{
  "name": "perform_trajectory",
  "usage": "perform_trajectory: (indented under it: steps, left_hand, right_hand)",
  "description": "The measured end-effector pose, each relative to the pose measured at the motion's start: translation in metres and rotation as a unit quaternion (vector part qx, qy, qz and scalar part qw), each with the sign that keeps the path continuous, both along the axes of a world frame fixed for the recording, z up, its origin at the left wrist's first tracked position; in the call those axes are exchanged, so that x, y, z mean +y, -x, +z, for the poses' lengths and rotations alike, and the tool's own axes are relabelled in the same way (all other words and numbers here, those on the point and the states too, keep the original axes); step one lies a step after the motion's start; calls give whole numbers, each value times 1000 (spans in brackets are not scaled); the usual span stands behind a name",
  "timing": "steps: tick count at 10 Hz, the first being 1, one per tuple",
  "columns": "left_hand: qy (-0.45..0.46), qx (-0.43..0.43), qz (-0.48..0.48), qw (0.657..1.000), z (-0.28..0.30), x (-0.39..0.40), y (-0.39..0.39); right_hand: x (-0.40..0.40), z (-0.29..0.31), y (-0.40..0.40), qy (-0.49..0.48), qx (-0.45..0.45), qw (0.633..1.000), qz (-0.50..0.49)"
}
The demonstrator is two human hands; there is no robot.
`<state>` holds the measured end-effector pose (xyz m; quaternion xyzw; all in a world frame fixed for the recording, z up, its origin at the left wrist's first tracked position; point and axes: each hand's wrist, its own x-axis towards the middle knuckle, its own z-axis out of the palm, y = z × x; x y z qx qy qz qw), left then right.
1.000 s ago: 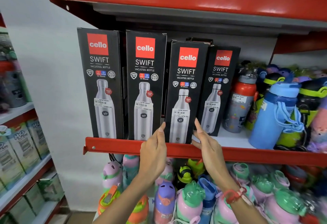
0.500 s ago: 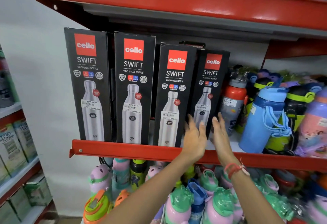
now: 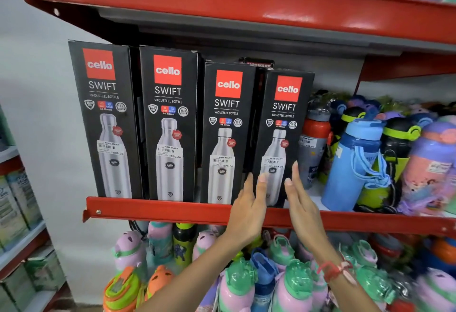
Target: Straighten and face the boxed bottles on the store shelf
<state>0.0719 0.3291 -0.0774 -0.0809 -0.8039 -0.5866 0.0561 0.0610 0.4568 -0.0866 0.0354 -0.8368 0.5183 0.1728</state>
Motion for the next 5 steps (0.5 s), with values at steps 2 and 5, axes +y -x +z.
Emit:
perform_trajectory:
  steps: [2,5]
  left_hand:
    - [4,-4,-9,1000,-2,-6,-21]
    - [9,144,25,989,53,-39,-34]
  right_hand:
    - [3,-3,-20,-26,16,999,-8]
    - [-19,43,-28,-99,180,972,-112]
